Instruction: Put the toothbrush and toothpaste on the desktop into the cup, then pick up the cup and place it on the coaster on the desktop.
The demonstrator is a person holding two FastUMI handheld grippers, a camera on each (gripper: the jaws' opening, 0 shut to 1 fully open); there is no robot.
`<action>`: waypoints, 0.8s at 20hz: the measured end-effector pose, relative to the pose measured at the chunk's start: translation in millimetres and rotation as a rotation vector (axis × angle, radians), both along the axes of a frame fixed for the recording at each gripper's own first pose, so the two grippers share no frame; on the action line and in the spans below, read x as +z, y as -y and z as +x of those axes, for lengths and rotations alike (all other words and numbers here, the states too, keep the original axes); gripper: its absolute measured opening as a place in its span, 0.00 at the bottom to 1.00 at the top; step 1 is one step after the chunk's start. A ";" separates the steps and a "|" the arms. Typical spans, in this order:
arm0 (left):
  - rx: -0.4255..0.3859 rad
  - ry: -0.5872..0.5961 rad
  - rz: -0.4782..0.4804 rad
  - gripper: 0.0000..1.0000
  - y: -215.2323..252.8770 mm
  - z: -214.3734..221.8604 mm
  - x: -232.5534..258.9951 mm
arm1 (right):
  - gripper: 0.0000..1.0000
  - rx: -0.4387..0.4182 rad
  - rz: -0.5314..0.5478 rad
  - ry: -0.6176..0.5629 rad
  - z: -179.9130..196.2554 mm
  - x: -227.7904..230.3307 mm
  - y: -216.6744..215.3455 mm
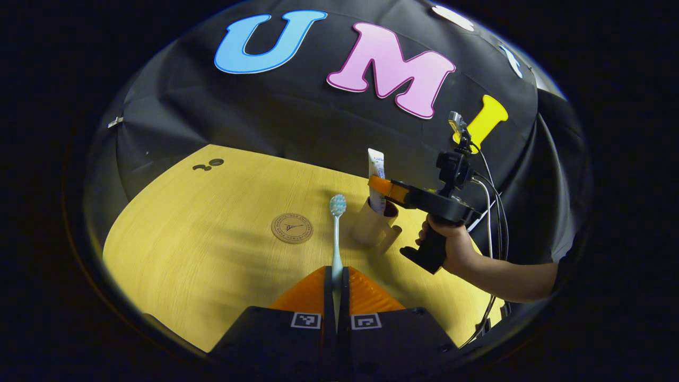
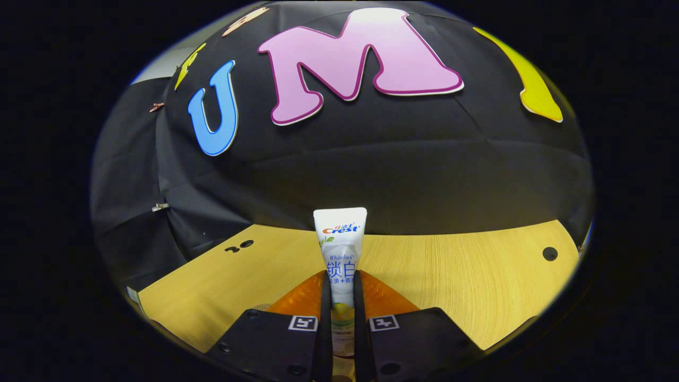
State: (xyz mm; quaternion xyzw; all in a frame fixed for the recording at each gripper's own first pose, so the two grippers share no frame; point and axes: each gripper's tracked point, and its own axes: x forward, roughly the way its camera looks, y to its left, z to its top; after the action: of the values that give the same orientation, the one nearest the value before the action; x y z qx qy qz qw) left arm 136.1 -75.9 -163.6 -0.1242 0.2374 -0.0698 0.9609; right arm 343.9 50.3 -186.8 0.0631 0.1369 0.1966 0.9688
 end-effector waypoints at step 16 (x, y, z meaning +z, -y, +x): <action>-0.074 0.184 -0.046 0.06 55.6 47.6 60.5 | 0.98 -0.056 -0.015 -0.026 -45.8 13.1 62.0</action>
State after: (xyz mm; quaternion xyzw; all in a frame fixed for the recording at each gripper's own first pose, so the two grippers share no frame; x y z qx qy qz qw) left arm 183.7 -131.5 -103.1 -0.1304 0.1507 -0.1218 0.9723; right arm 298.1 -11.7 -173.7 0.0621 0.1491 0.1676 0.9725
